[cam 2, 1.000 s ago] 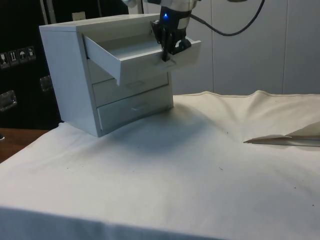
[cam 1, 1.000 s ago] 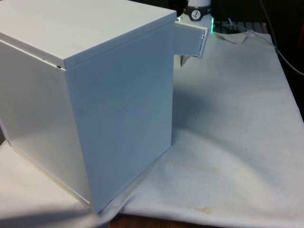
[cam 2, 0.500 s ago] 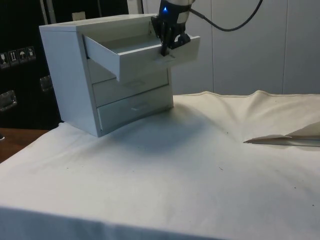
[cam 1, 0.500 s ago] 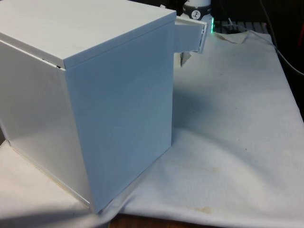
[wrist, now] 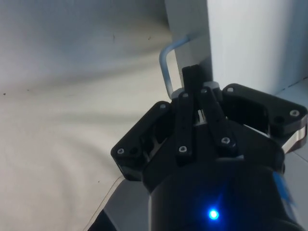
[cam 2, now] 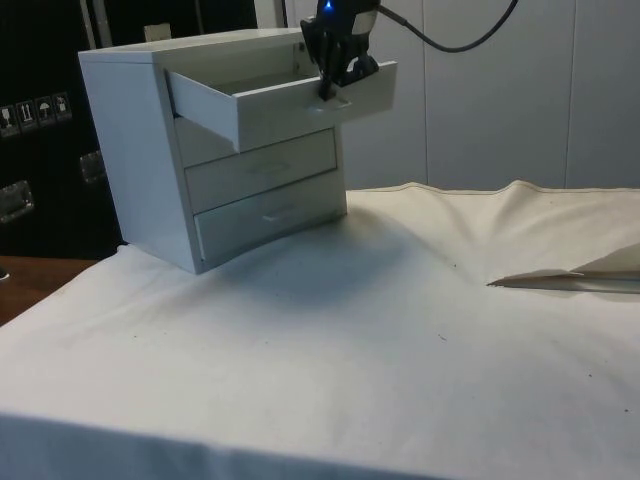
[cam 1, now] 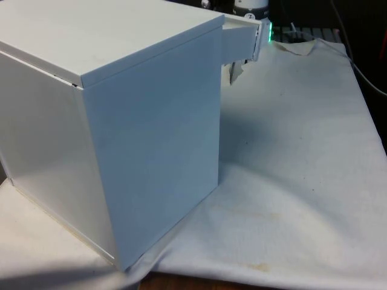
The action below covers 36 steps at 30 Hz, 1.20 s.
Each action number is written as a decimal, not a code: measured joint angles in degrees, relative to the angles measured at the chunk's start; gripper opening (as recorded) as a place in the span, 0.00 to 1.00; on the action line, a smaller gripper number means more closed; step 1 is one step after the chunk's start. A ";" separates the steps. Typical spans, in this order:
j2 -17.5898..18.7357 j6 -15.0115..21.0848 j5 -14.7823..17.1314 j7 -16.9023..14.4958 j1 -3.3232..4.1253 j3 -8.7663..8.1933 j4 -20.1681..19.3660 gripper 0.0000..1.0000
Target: Open the drawer, then close it.
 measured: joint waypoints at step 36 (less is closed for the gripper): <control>0.06 -1.55 -1.78 0.57 0.00 -0.17 3.15 0.00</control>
